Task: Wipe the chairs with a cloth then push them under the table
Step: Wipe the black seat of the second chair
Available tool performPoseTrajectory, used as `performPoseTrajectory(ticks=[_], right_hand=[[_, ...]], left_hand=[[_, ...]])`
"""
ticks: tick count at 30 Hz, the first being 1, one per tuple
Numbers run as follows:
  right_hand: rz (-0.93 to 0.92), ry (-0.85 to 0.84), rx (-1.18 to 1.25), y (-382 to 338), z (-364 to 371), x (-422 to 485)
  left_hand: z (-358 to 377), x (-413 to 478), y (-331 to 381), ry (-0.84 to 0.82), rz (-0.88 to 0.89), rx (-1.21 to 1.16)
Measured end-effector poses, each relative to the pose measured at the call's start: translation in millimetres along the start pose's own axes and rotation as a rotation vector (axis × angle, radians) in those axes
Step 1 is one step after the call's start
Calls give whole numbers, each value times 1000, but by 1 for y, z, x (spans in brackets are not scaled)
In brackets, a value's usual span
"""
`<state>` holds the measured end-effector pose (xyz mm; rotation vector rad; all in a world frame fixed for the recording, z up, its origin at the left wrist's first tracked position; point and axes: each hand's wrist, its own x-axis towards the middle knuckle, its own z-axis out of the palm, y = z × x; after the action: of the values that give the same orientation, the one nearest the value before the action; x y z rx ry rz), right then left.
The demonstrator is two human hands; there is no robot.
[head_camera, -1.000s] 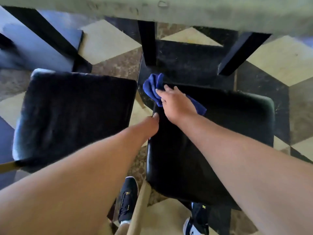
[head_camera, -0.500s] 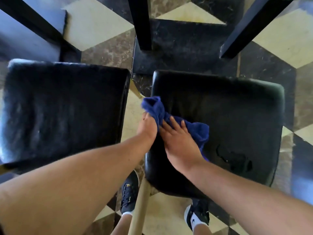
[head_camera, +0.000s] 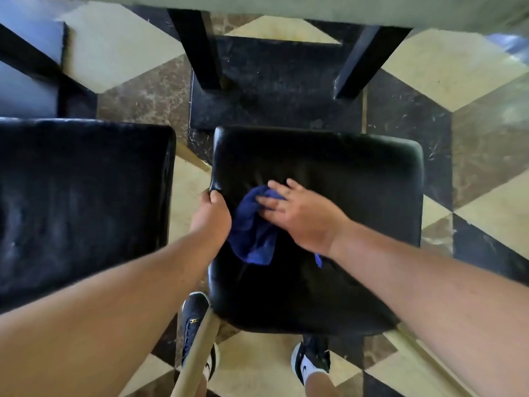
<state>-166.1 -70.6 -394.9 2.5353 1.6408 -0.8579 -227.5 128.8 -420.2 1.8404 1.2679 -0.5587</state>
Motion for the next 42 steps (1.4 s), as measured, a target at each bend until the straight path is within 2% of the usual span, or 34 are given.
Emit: performPoseTrajectory(ticks=[4,7,9,15,18,23,27,29,31,36,42], right_hand=[[253,189,-21,56,-40,26],[419,239,106,68,-47,30],[443,263,162,64,-38,23],[281,249,252,35,29,-49],[177,171,244,14,62,-89],[-146,-21,115,-15,99,-160],[-365,-155,55,8,91,-162],[-408,-189,-17,35,76,-149],[-357,-134,-57,72,59,-137],[-50,74,-81,149,28,-115],[394,296,161,175,19,-94]], left_hand=[[0,-11,4,66,136,113],[6,-29,21,72,471,456],[18,-36,28,110,638,672],[64,-45,19,144,678,808],[84,-49,9,156,743,823],[100,-48,8,223,754,774],[112,-51,8,254,734,772],[115,-49,5,266,735,769],[116,-46,4,281,732,772],[123,-50,4,287,758,762],[128,-57,6,262,774,778]])
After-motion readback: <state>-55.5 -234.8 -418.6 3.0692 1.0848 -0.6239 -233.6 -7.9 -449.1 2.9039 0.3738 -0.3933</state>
